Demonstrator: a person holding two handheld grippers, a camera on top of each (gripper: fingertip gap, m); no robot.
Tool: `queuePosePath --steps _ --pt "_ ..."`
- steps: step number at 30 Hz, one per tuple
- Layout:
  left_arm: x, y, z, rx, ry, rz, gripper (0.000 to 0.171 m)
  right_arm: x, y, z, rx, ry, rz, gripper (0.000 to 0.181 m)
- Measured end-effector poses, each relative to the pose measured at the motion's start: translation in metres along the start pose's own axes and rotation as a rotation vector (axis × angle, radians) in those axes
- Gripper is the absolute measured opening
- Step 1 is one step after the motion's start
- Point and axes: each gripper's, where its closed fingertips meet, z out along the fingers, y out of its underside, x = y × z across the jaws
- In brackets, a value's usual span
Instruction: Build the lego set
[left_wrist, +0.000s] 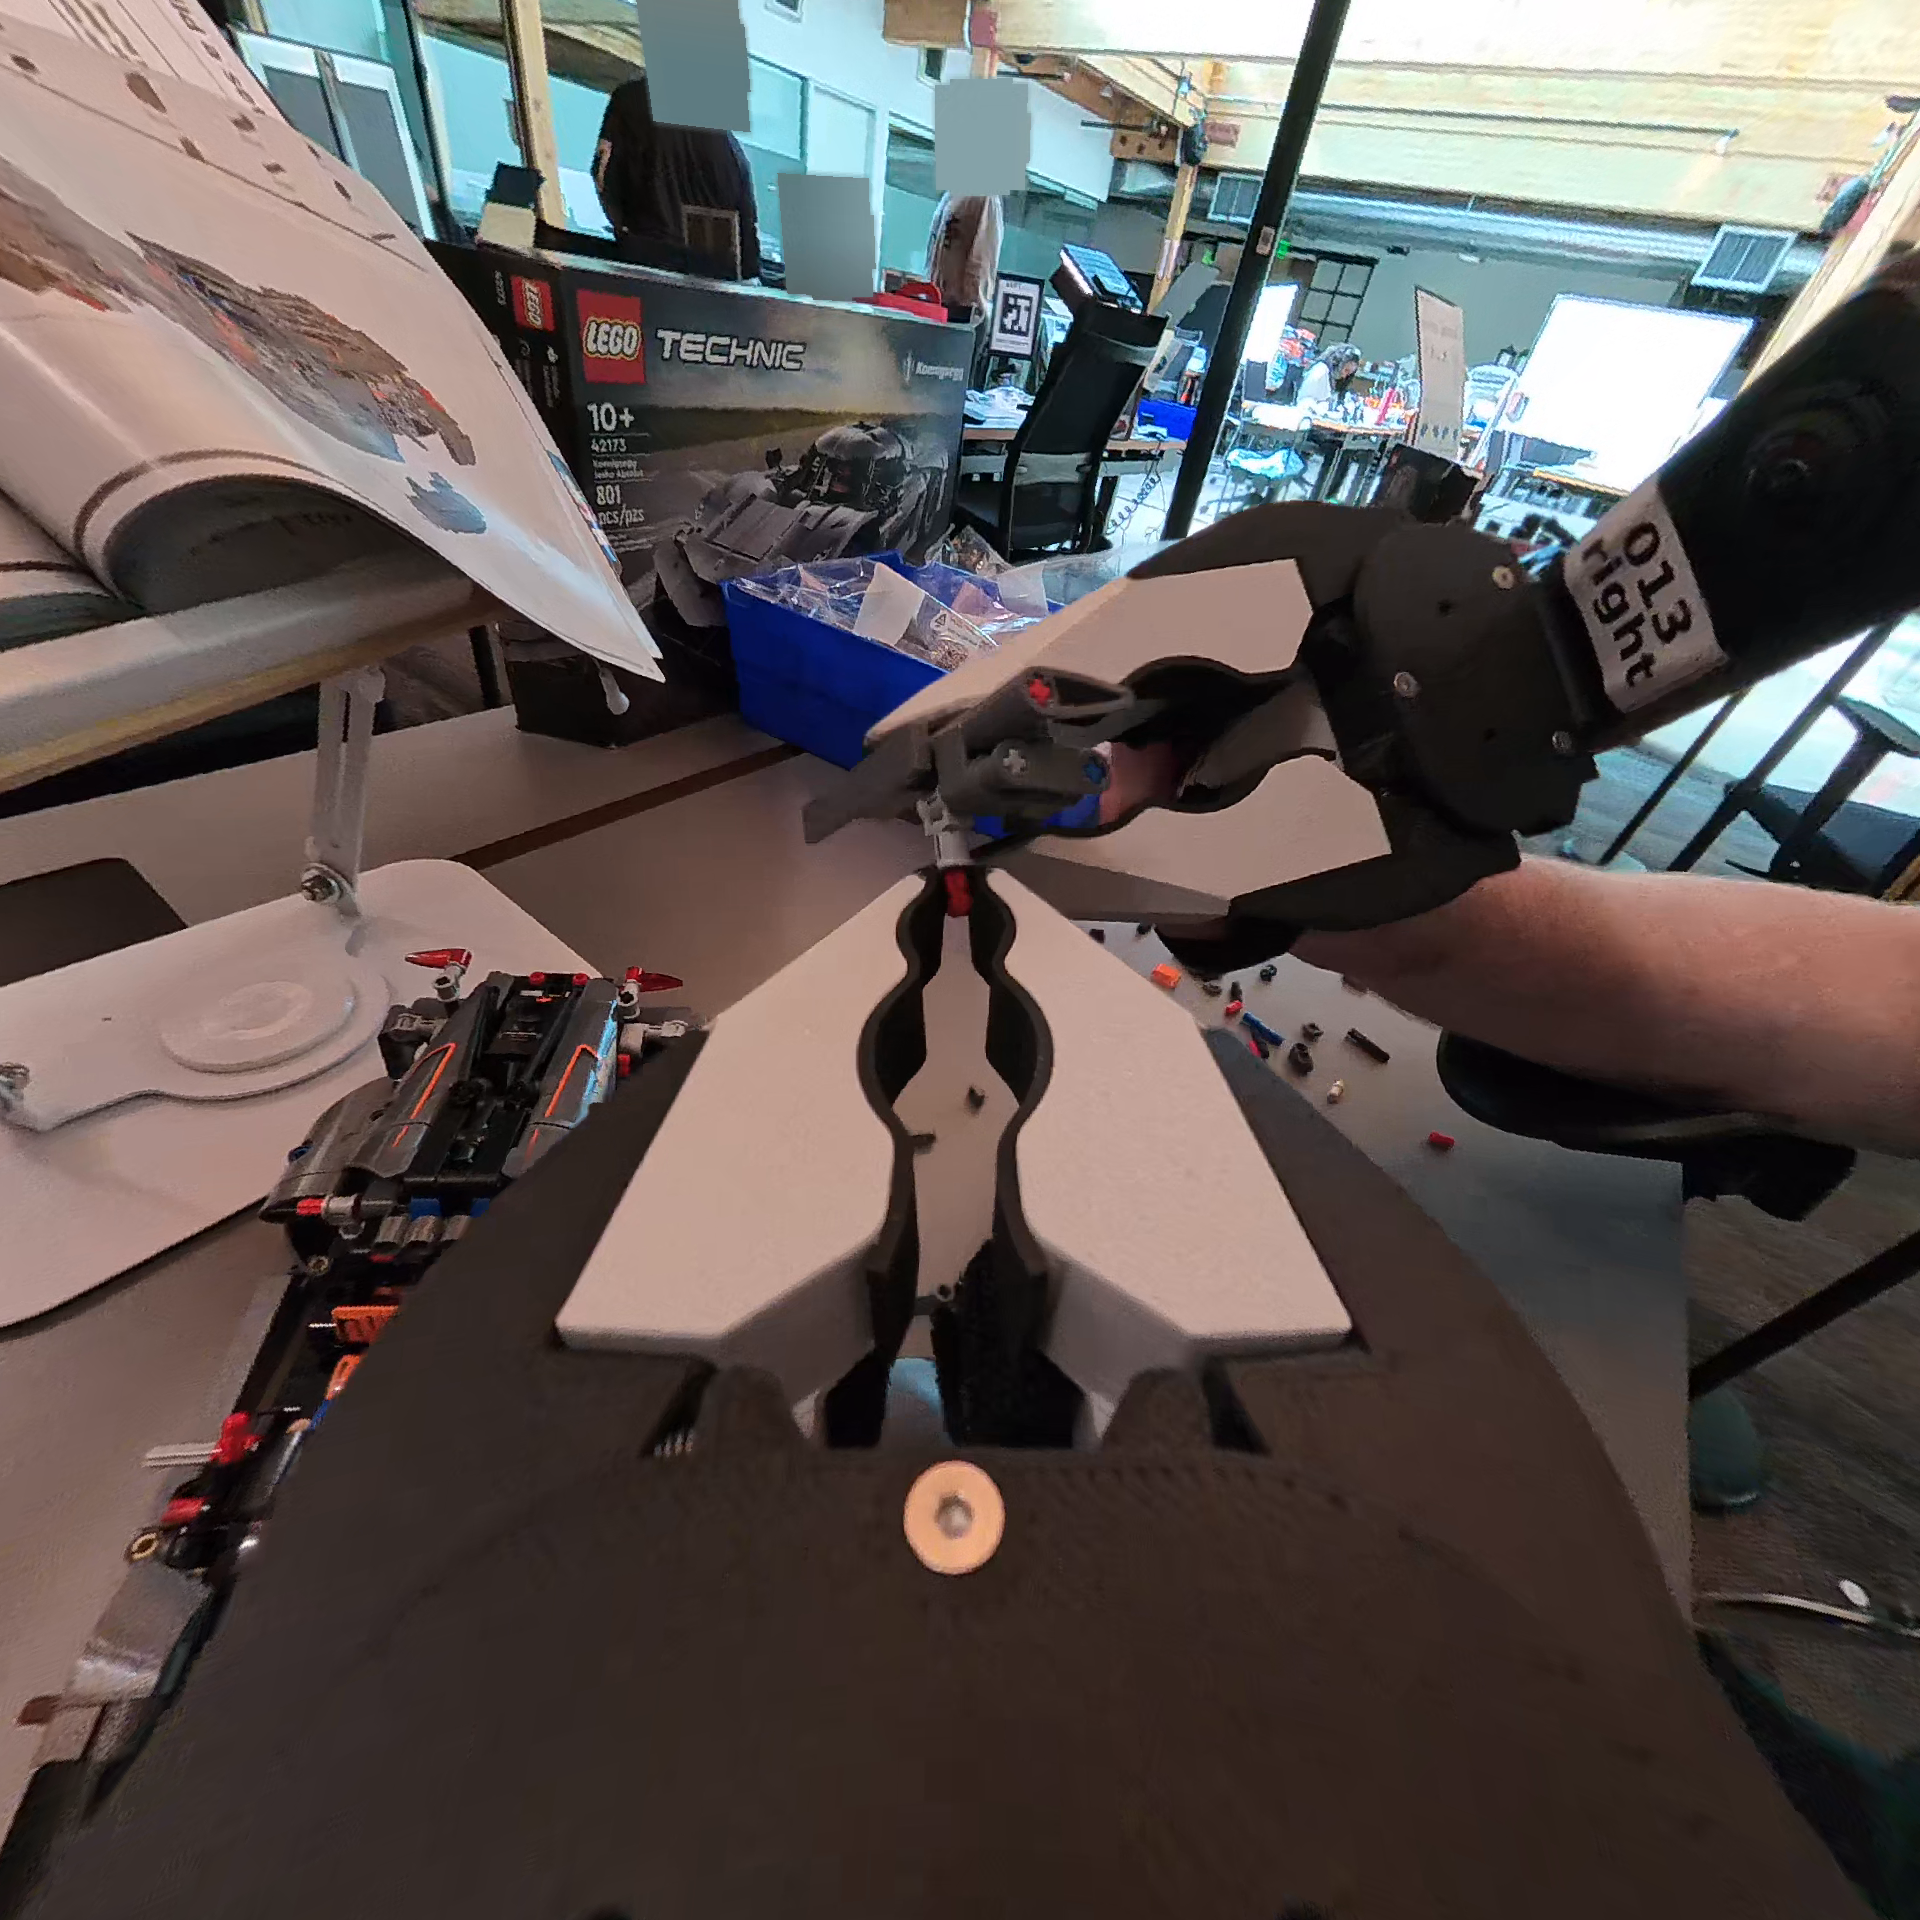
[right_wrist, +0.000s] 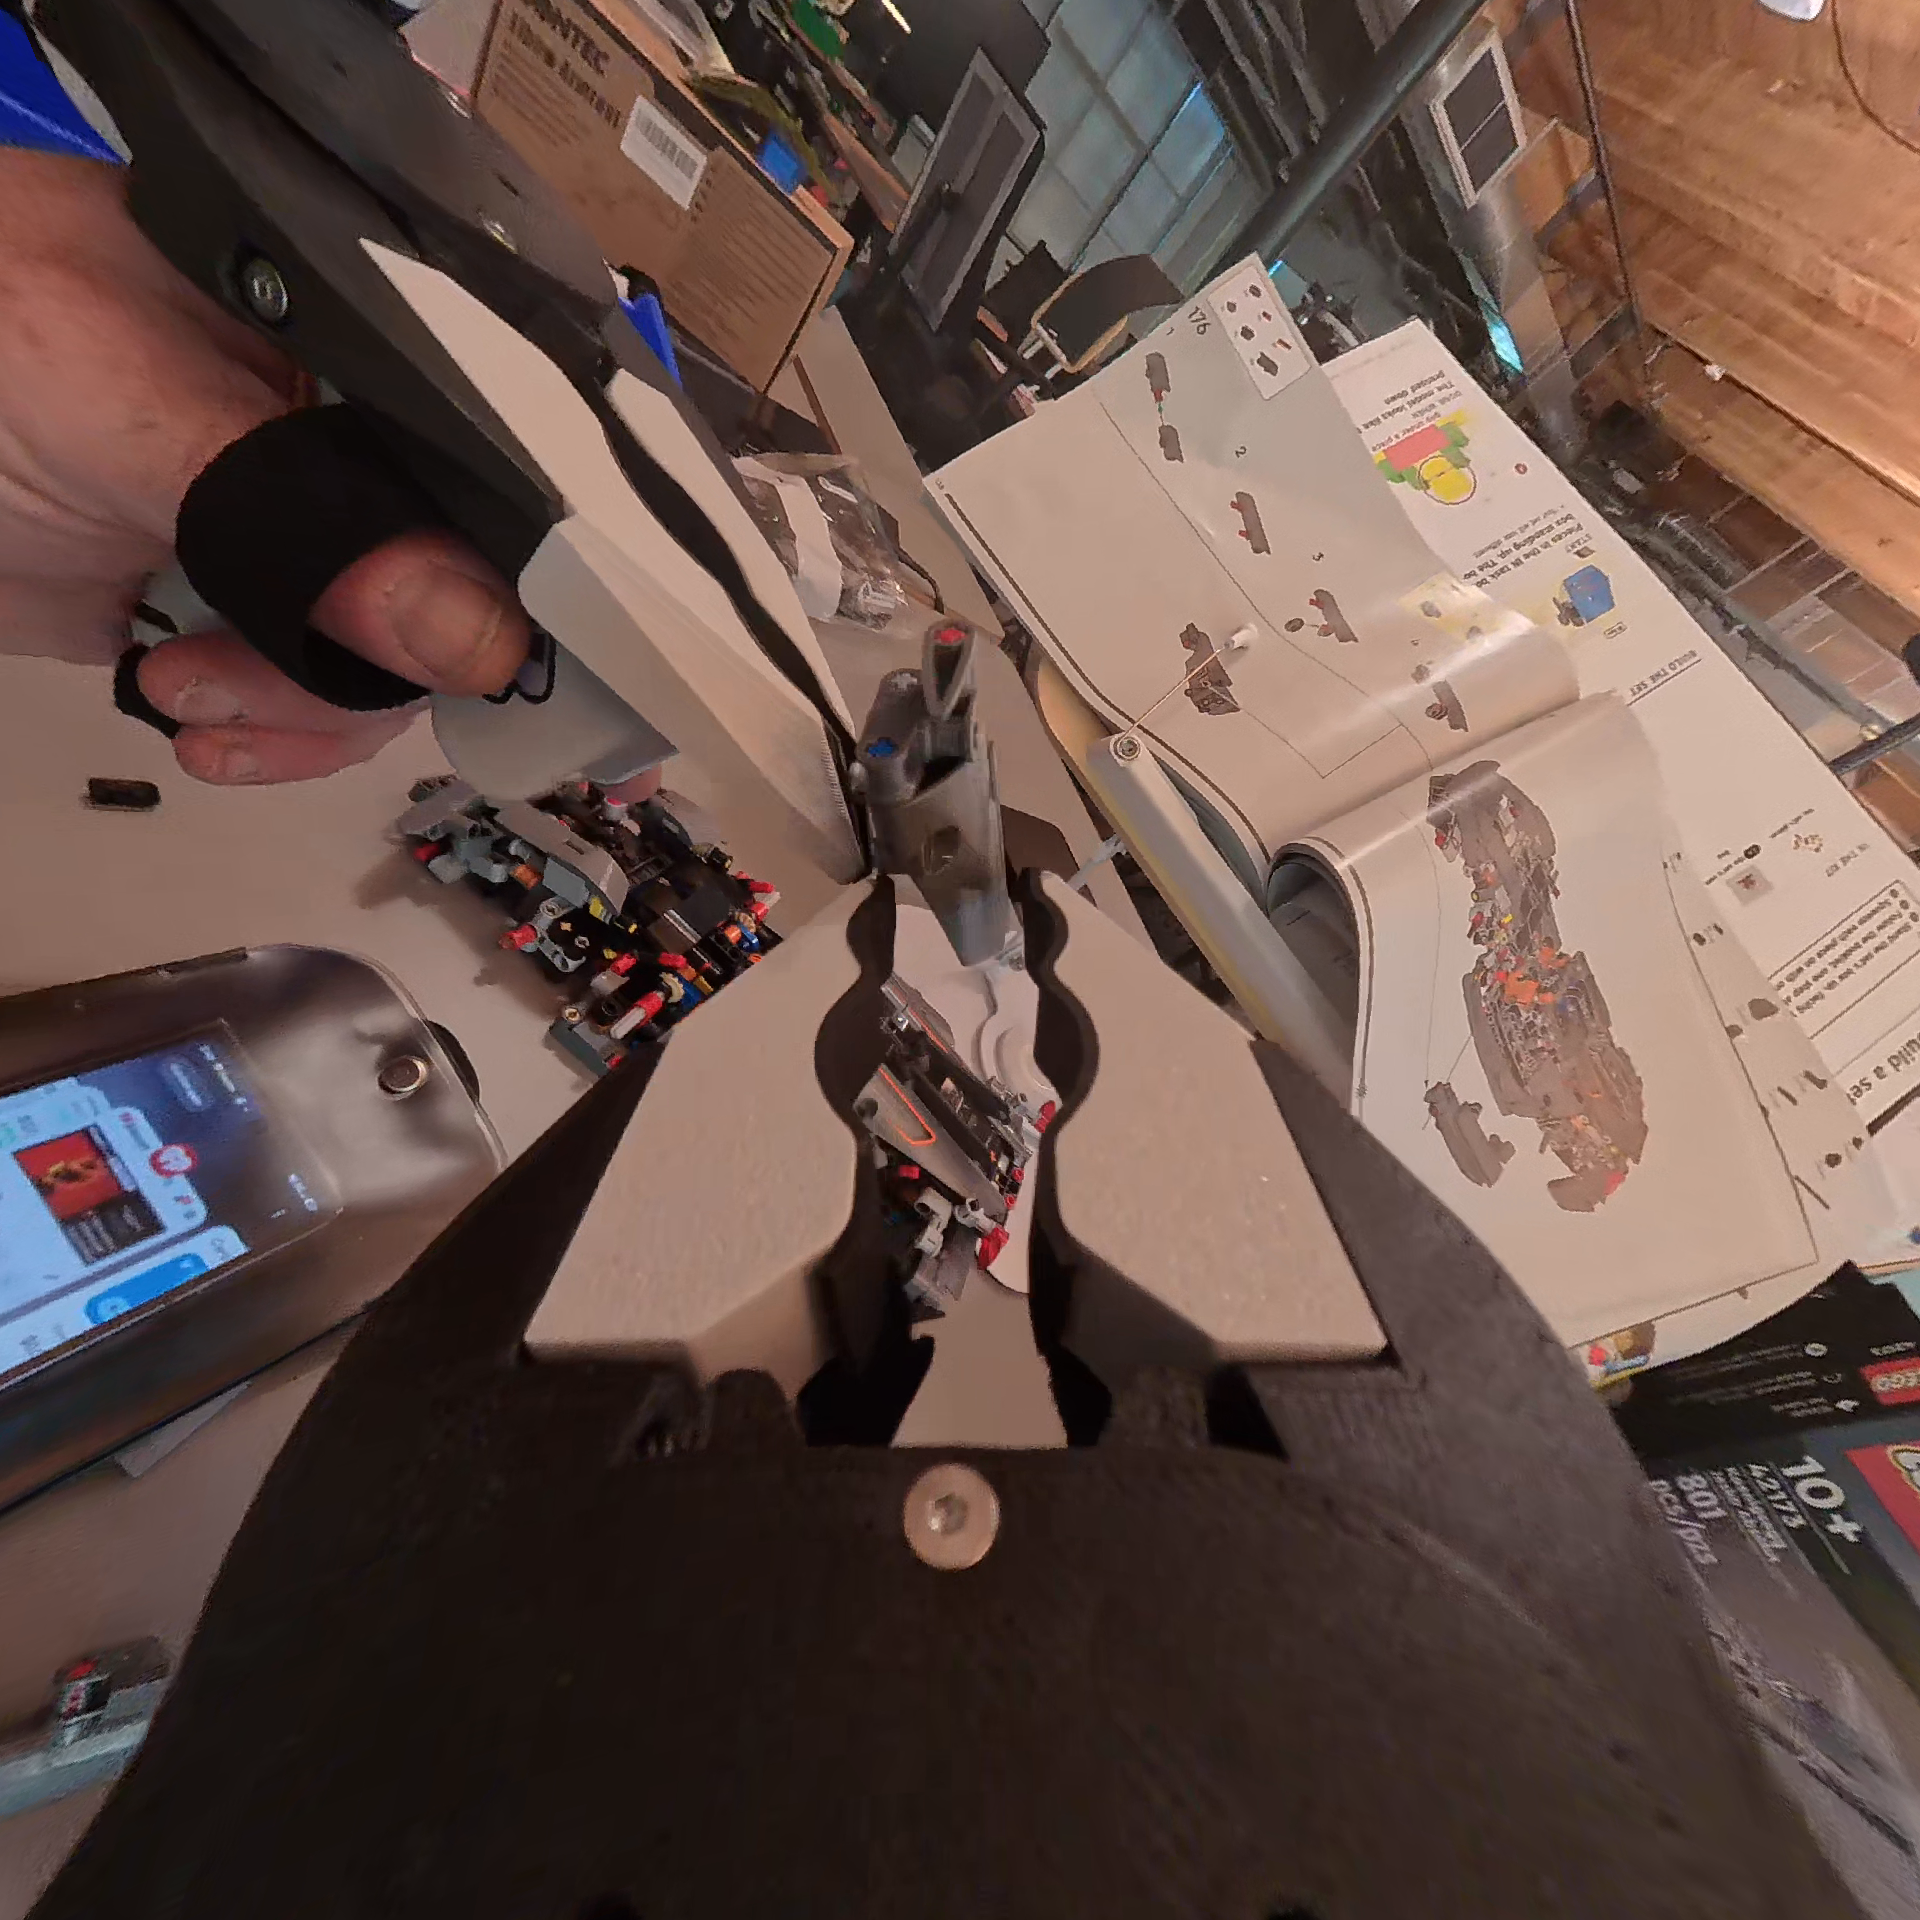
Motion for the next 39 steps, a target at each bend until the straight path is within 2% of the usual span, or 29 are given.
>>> queuePosePath --steps 9,16,19,24,28,32,39 --pt "-0.006 -0.002 -0.006 -0.017 -0.037 0.091 0.002 -0.006 -0.001 0.000 0.028 -0.068 0.056 0.026" --pt "-0.015 -0.007 -0.013 -0.053 -0.132 0.212 0.002 -0.003 -0.005 -0.004 0.066 -0.113 0.150 0.025" --pt "-0.019 -0.010 -0.017 -0.092 -0.220 0.357 0.001 0.002 -0.005 -0.006 0.086 -0.129 0.216 0.026" --pt "-0.020 -0.013 -0.021 -0.221 -0.395 0.736 0.001 0.011 -0.004 -0.008 0.124 -0.165 0.351 0.028" --pt "-0.015 -0.019 -0.022 -0.250 -0.443 0.872 0.001 0.011 -0.006 -0.009 0.151 -0.217 0.426 0.028" --pt "-0.012 -0.021 -0.022 -0.249 -0.452 0.925 0.001 0.013 -0.007 -0.010 0.176 -0.252 0.499 0.030" --pt "-0.004 -0.027 -0.025 -0.123 -0.359 0.758 0.001 0.013 -0.008 -0.011 0.180 -0.265 0.504 0.033"
